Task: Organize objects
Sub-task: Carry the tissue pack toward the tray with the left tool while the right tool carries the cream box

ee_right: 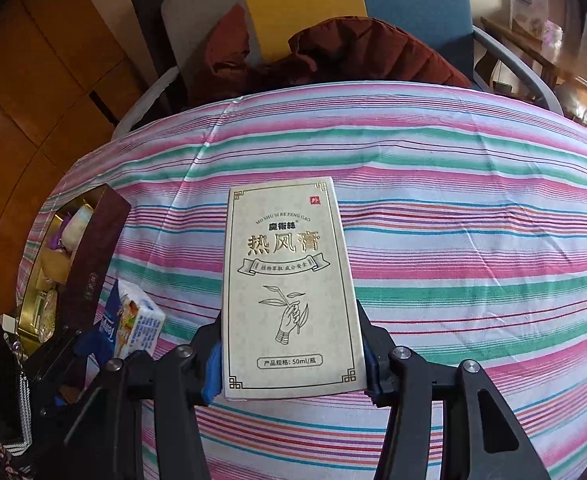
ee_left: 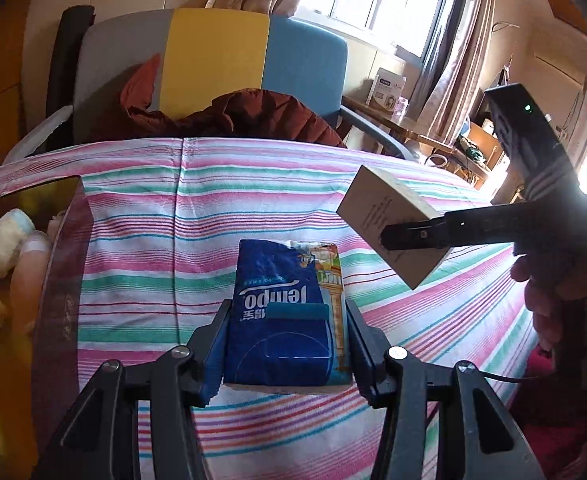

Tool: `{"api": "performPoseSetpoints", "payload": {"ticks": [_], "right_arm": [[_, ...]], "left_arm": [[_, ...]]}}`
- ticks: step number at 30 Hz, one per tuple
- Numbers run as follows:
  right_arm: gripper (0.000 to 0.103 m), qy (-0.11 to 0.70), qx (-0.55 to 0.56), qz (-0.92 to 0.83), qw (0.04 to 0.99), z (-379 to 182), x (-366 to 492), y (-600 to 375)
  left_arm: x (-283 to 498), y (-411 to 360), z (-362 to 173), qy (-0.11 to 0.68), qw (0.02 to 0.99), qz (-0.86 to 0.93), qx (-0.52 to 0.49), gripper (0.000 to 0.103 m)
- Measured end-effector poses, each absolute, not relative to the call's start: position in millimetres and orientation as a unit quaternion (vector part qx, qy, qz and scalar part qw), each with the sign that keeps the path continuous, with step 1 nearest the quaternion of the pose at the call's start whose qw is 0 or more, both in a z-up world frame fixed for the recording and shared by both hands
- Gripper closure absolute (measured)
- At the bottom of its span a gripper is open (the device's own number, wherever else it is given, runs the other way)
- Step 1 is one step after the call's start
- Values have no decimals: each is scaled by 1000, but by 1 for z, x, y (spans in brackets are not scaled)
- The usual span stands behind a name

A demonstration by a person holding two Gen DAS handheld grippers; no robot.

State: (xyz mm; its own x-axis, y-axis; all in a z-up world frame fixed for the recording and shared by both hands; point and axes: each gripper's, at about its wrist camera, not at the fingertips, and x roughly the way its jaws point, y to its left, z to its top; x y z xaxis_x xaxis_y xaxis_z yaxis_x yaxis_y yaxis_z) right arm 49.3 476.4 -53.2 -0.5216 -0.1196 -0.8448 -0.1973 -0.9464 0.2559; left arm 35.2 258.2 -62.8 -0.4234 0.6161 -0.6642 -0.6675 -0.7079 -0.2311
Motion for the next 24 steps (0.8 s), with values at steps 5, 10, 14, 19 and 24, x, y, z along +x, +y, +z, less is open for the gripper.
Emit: {"api": "performPoseSetpoints", "payload": {"ticks": [5, 10, 14, 19, 24], "right_arm": [[50, 158, -480, 863, 3, -39, 48, 454], [50, 140, -470, 871, -20, -26, 46, 422], [50, 140, -465, 873, -48, -17, 44, 392], [50, 135, -448, 879, -89, -3, 43, 345], [50, 128, -442, 879, -126, 1, 41, 301]], "left_arm": [[35, 218, -42, 0, 370, 848, -380, 50], [26, 168, -34, -29, 339, 857, -386, 50], [14, 127, -38, -55, 304, 862, -403, 50], [-4, 82, -53, -79, 256, 859, -436, 50], [-19, 55, -69, -86, 225, 853, -462, 50]]}}
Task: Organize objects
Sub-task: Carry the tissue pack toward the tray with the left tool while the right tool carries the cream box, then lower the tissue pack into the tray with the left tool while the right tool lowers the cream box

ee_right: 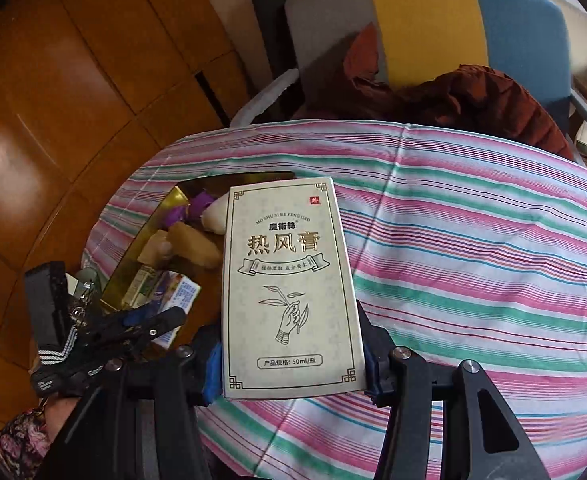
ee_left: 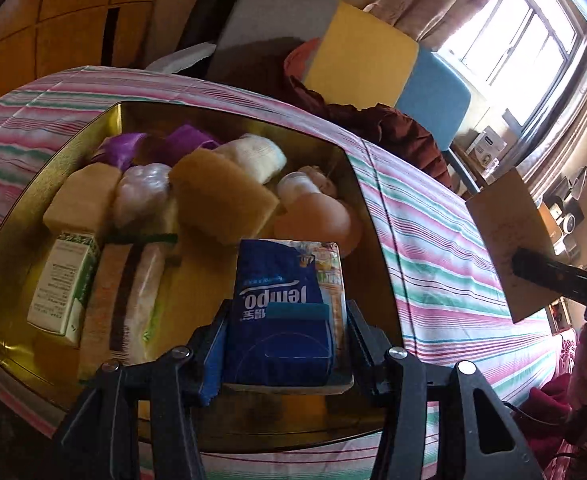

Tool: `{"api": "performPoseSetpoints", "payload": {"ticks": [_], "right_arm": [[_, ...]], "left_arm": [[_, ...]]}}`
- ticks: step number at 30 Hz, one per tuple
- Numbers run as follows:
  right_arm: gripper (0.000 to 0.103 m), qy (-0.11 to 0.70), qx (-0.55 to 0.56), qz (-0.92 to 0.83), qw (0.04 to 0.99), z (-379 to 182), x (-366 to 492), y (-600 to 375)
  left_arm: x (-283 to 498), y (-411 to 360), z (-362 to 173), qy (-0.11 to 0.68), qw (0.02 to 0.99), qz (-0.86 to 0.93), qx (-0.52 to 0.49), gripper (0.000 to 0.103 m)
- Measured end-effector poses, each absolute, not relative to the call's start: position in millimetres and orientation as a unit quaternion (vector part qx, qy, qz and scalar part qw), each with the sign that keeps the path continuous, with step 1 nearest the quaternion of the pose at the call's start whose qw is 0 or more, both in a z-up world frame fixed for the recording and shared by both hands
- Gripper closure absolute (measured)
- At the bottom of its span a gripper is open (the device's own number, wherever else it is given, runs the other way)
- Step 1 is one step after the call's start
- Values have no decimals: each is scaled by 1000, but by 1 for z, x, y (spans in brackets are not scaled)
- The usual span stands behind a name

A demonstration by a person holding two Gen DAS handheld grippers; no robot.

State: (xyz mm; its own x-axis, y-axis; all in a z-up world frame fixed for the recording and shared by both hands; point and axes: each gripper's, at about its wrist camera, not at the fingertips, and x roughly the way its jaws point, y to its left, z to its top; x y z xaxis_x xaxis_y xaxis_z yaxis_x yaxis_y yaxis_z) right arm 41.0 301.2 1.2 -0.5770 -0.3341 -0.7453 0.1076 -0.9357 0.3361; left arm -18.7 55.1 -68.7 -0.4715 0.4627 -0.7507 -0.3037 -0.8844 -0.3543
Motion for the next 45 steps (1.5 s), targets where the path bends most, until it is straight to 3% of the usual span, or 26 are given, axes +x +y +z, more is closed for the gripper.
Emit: {"api": "performPoseSetpoints", "payload": {"ticks": [13, 16, 29, 45], "right_arm": [[50, -109, 463, -863, 171, -14, 35, 232], [50, -105, 468, -860, 172, -19, 32, 224], [50, -99, 491, -847, 177, -36, 19, 195], [49, -46, 507, -855, 94, -61, -4, 157]], "left_arm": [[-33, 29, -82, -70, 178, 859, -475, 49], [-33, 26, -82, -74, 181, 860, -472, 43], [-9, -21, -42, -200, 140, 900, -361, 42], [-3, -37, -24, -188, 100, 912, -351, 42]]}}
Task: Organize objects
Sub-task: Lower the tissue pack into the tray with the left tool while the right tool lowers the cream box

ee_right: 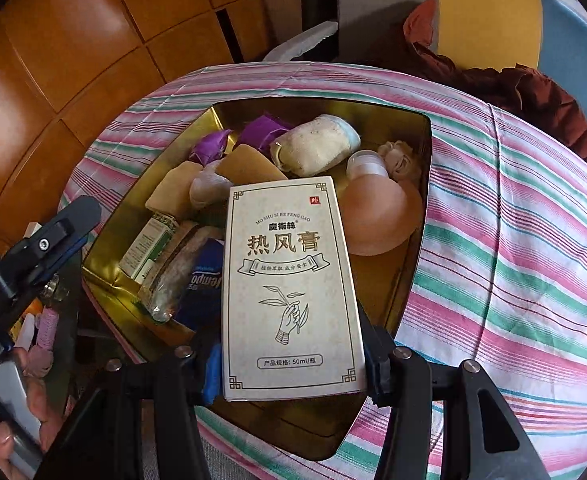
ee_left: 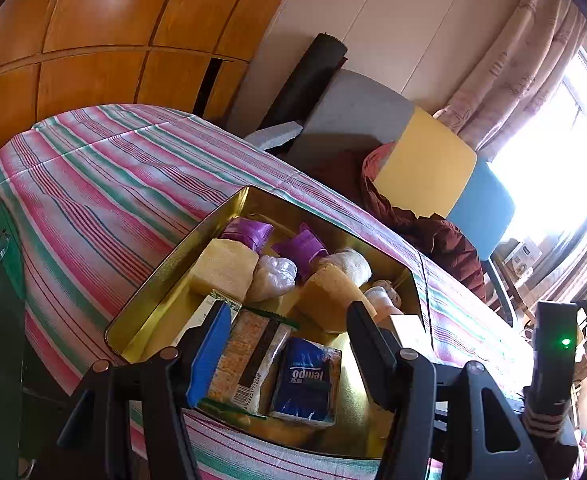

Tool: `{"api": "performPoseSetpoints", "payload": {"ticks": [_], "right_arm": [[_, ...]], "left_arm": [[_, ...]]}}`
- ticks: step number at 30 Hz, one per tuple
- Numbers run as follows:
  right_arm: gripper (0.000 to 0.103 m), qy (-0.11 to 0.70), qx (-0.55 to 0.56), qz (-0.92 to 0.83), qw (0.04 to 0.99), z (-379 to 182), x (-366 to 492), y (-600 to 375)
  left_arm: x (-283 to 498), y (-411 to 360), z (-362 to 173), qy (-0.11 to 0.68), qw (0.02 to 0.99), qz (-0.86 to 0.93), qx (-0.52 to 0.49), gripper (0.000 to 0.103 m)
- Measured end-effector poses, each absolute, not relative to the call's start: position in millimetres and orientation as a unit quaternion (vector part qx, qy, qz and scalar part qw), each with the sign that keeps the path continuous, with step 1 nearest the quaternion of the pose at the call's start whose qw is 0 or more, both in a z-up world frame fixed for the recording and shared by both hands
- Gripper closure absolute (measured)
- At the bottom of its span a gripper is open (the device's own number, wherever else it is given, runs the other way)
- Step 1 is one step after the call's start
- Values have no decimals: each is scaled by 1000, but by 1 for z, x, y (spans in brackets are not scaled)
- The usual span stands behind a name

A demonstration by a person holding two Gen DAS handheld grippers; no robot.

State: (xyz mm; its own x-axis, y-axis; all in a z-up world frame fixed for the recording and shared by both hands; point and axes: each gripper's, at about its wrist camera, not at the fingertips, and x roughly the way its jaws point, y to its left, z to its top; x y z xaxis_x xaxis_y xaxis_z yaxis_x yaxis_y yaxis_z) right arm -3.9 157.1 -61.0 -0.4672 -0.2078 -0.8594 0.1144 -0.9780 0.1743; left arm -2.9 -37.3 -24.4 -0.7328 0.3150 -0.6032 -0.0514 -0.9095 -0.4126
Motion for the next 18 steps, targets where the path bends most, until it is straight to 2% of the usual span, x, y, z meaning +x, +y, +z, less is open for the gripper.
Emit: {"api": "performPoseSetpoints", "payload": {"ticks": [8, 18], "right_arm": [[44, -49, 499, -860, 96, -64, 0, 159], [28, -56, 453, -886, 78, -41, 18, 178]], "left_arm": [[-2, -34, -26, -179, 101, 912, -356, 42], [2, -18, -19, -140, 96, 916, -363, 42]]}}
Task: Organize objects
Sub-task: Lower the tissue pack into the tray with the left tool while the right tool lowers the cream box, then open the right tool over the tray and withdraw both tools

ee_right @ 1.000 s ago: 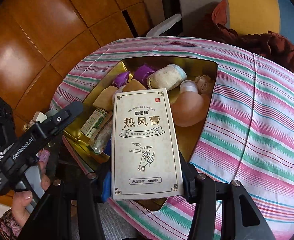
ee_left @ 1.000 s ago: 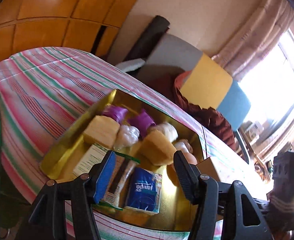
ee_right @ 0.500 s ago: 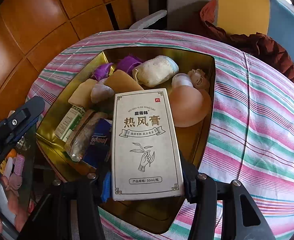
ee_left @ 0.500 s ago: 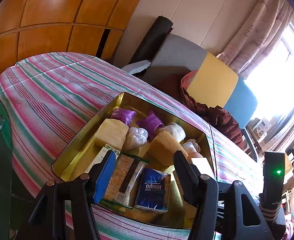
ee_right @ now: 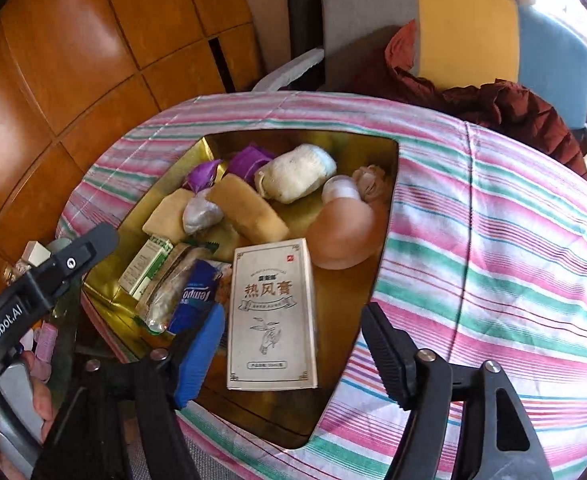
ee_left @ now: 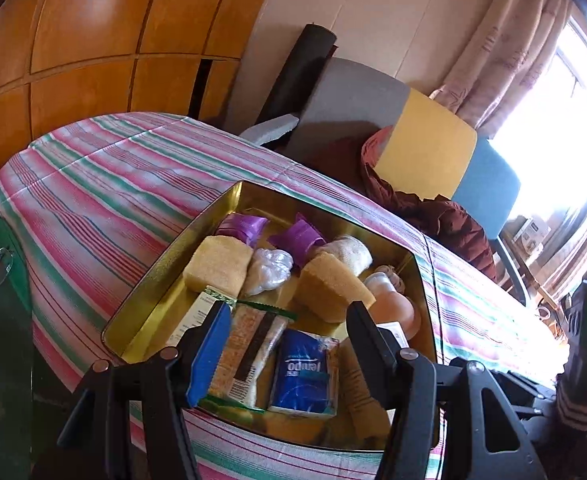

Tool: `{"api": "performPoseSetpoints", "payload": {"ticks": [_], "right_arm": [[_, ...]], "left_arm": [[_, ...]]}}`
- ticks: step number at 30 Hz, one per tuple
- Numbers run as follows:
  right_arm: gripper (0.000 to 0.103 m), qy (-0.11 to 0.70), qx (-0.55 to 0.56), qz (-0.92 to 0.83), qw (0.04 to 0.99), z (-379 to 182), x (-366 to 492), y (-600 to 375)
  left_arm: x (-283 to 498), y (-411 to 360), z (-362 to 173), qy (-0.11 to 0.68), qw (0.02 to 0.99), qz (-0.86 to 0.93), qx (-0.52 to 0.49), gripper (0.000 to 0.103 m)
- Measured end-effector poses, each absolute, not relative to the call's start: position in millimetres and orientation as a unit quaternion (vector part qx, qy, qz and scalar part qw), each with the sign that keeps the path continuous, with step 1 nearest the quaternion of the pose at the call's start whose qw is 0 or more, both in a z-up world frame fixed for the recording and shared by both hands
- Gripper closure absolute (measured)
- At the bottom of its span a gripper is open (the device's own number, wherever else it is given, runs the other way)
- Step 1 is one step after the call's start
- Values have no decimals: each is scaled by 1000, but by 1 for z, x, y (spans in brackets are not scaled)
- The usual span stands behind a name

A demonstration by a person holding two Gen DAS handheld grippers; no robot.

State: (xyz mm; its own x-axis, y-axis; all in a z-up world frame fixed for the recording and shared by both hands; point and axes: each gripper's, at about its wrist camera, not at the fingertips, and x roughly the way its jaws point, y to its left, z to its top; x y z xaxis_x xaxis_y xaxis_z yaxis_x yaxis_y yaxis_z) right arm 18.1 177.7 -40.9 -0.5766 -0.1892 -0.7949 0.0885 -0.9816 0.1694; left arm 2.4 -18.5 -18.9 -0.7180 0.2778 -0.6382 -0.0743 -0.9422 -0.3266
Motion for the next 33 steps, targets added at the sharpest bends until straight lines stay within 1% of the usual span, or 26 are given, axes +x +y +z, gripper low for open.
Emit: {"api": "performPoseSetpoints", "payload": {"ticks": [4, 7, 9, 11, 13, 18, 26, 33], "right_arm": [[22, -27, 442, -894, 66, -34, 19, 176], [17, -9, 432, -900, 59, -29, 22, 174], [10, 2, 427, -903, 57, -26, 23, 171], [7, 7, 424, -904, 59, -24, 24, 169], [6, 8, 422, -905, 61, -23, 25, 168], [0, 5, 418, -906, 62, -20, 26, 165], [0, -1, 415, -908, 53, -15, 23, 162], [0, 3, 415, -909, 22, -11, 19, 160]], "left_arm": [[5, -8, -13, -103, 84, 919, -371, 42], [8, -7, -10, -91, 73, 920, -373, 42], [11, -9, -8, -88, 67, 921, -374, 42], [12, -10, -6, -82, 58, 922, -375, 42], [13, -11, -4, -74, 49, 923, -374, 42], [19, -14, 3, -64, 44, 929, -361, 42], [25, -17, 14, -46, 17, 940, -339, 42], [24, -15, 16, -21, -11, 941, -338, 42]]}}
